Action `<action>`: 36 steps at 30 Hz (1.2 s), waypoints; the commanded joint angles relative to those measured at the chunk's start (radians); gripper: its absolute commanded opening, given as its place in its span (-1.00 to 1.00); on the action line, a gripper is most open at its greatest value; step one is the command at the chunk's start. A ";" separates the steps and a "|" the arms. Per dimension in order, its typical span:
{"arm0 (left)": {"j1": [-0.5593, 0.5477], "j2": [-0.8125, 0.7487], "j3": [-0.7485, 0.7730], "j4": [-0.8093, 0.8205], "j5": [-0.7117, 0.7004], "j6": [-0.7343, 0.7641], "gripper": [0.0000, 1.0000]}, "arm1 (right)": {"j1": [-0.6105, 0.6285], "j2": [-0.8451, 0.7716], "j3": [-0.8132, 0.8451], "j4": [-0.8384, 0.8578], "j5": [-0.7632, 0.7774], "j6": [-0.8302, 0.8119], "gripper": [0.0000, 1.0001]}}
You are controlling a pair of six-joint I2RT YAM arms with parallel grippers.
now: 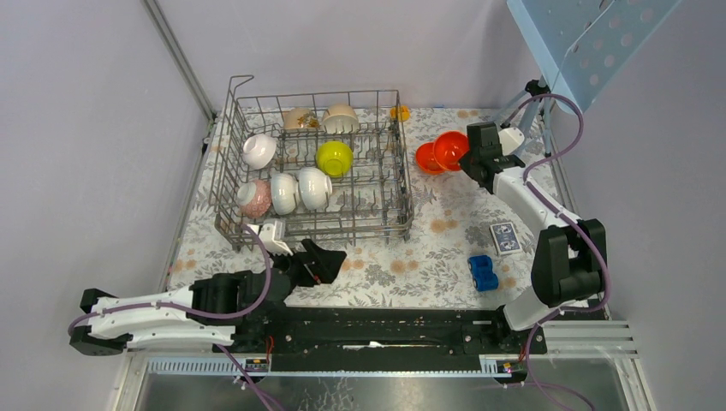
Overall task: Unload the bowls from the dish rack
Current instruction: Place the bowl with the bowl.
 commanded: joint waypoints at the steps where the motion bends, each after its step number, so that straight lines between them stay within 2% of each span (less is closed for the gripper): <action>1: 0.002 0.027 -0.011 0.060 0.015 -0.009 0.97 | -0.001 -0.016 0.002 0.033 -0.058 0.056 -1.00; 24: 0.002 0.033 -0.028 0.068 0.020 -0.030 0.98 | 0.039 -0.314 -0.268 0.021 -0.130 -0.008 -1.00; 30: 0.003 0.061 -0.025 0.092 0.032 -0.030 0.98 | 0.115 -0.321 -0.283 0.021 -0.101 0.039 -1.00; 36: 0.003 0.073 -0.015 0.091 0.044 -0.038 0.98 | 0.118 -0.303 -0.266 0.057 -0.025 0.206 -1.00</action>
